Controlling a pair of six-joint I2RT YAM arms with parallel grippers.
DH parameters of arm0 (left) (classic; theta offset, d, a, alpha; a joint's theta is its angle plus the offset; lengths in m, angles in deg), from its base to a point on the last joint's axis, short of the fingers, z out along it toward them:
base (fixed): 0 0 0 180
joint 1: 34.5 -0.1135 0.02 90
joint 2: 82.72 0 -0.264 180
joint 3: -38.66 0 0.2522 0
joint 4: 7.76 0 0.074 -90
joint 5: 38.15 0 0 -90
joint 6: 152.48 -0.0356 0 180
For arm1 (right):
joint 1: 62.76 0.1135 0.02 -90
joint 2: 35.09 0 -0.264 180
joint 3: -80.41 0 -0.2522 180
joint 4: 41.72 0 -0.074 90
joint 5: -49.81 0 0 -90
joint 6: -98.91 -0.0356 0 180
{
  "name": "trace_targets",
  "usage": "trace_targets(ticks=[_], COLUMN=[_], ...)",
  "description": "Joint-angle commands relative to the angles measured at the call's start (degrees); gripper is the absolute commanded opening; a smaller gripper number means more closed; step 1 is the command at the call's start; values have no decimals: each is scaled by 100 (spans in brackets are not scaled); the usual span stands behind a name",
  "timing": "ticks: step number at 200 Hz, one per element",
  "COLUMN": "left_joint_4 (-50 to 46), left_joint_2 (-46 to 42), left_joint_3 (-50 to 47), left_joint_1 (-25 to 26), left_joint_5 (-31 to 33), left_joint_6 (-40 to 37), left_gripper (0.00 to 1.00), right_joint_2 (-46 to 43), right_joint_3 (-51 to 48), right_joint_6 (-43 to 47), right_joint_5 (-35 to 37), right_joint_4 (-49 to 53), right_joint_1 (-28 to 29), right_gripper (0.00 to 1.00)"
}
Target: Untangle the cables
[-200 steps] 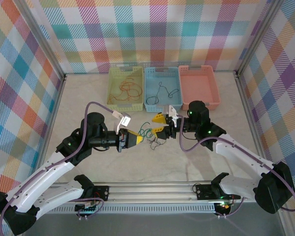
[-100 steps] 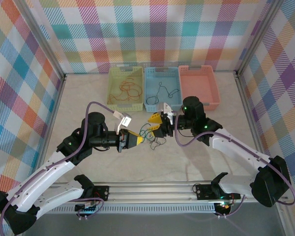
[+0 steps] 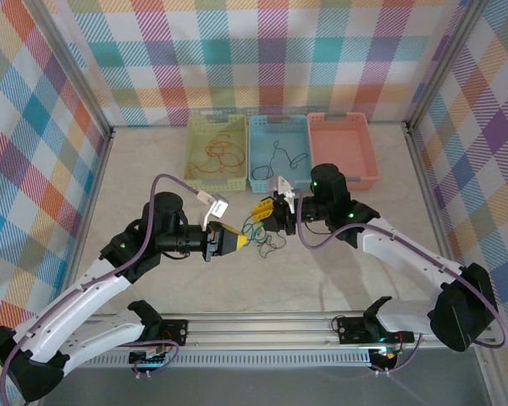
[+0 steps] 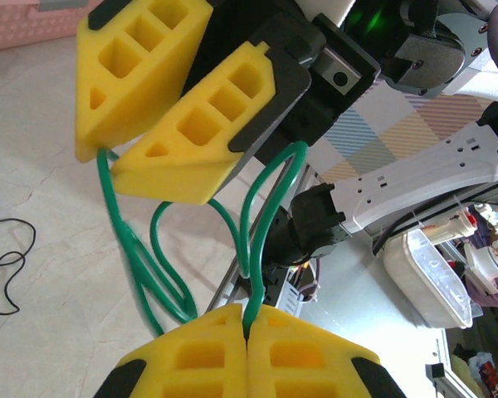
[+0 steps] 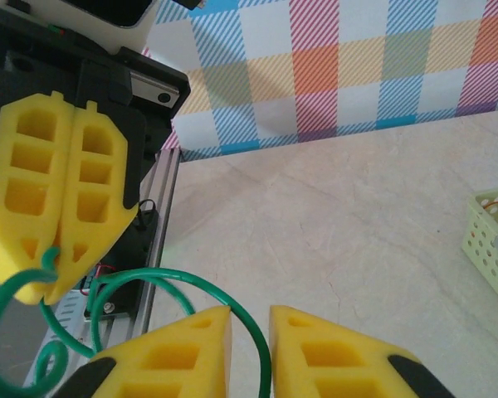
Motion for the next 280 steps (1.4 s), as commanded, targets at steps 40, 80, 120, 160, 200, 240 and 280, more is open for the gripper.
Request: trace_targets(ticks=[40,80,120,160,200,240,280], left_joint_4=[193,167,158,127,321,802,1370], left_joint_2=[-1,-43,-42,-80,-97,-53,-32], left_joint_3=[-8,5,5,-7,-71,-130,-326], left_joint_1=[93,110,114,114,141,154,158], left_joint_5=[-202,-203,-179,-159,-286,-218,-324], left_joint_6=[-60,-70,-71,-75,-11,-268,-848], left_gripper=[0,0,0,0,0,0,0], right_joint_2=[93,100,145,-50,-413,-629,-680], right_joint_3=[187,227,322,246,174,387,689], right_joint_6=[117,260,441,585,565,831,1121], right_joint_5=[159,270,-5,370,596,335,346], right_joint_4=[51,222,516,508,436,1047,1685], right_joint_1=[52,51,52,52,26,8,-77], right_gripper=[37,38,18,0,29,51,52])
